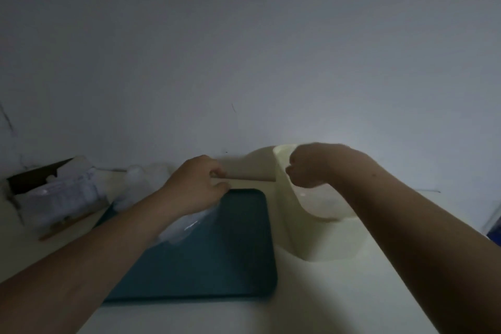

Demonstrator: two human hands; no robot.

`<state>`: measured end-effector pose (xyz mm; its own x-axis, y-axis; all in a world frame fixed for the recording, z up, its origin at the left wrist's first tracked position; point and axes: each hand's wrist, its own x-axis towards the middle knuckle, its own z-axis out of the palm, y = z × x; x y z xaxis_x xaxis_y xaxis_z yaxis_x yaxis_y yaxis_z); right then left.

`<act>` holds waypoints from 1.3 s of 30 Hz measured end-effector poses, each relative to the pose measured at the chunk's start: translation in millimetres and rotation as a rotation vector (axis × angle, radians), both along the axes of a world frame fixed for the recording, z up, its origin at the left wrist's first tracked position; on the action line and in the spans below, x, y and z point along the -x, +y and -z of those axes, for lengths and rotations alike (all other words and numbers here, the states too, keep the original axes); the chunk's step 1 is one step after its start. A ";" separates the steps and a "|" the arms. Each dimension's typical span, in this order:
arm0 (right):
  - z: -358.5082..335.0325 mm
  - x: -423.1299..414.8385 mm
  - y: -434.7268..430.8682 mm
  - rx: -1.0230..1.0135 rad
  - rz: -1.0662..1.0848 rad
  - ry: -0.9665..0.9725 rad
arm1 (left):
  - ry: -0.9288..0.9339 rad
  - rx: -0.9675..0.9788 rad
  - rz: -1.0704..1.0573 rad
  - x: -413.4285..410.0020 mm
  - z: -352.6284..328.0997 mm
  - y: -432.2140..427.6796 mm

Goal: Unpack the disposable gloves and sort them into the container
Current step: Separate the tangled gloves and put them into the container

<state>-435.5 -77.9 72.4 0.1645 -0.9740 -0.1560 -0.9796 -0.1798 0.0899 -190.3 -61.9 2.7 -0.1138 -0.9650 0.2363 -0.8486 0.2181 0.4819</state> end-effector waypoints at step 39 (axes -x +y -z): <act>104.9 -126.8 3.4 -0.539 -0.103 -1.629 | 1.341 -0.573 0.033 -91.1 -2.3 54.0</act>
<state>-308.7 -74.5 -32.4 0.5268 -0.8480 -0.0587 0.0240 0.0838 -0.9962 -99.3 -7.9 4.9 -0.1457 -0.9629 -0.2272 0.2997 -0.2618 0.9174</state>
